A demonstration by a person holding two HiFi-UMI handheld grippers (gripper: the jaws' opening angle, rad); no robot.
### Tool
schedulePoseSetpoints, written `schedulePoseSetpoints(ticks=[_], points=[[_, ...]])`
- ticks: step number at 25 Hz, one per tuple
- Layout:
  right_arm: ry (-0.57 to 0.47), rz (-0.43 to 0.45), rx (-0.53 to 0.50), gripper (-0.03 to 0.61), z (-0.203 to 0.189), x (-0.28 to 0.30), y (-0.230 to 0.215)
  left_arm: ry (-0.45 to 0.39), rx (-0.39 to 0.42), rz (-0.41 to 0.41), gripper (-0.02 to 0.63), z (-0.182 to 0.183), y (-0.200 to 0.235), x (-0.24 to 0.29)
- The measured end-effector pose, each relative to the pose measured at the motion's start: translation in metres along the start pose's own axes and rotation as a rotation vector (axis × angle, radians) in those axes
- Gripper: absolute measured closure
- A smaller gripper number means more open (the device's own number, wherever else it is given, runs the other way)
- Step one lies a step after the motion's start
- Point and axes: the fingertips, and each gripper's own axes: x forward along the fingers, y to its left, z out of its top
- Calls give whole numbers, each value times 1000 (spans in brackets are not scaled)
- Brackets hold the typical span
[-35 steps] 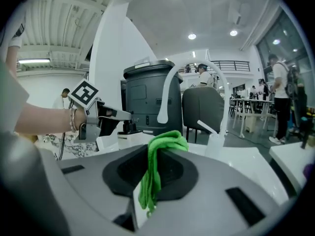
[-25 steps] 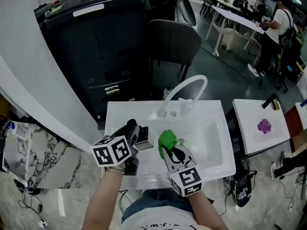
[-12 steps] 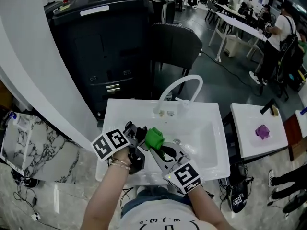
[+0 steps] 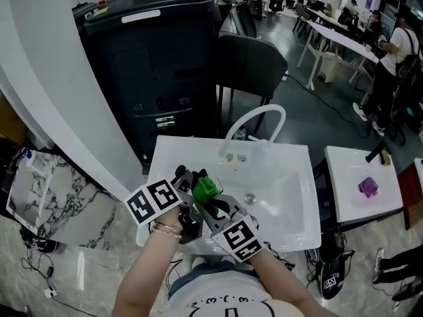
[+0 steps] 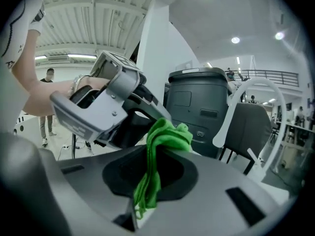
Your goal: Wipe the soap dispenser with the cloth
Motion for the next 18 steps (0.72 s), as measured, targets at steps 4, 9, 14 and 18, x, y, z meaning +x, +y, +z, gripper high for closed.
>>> schedulePoseSetpoints(ticks=[4, 9, 14, 18], points=[[36, -37, 13, 531, -11, -4, -7, -11, -19, 4, 520, 2, 2, -1], [107, -116, 56, 529, -34, -13, -25, -33, -22, 1, 519, 7, -1, 2], [164, -191, 108, 529, -56, -26, -44, -50, -19, -11, 518, 9, -8, 5], [87, -147, 107, 529, -41, -37, -42, -63, -20, -15, 518, 12, -10, 5]])
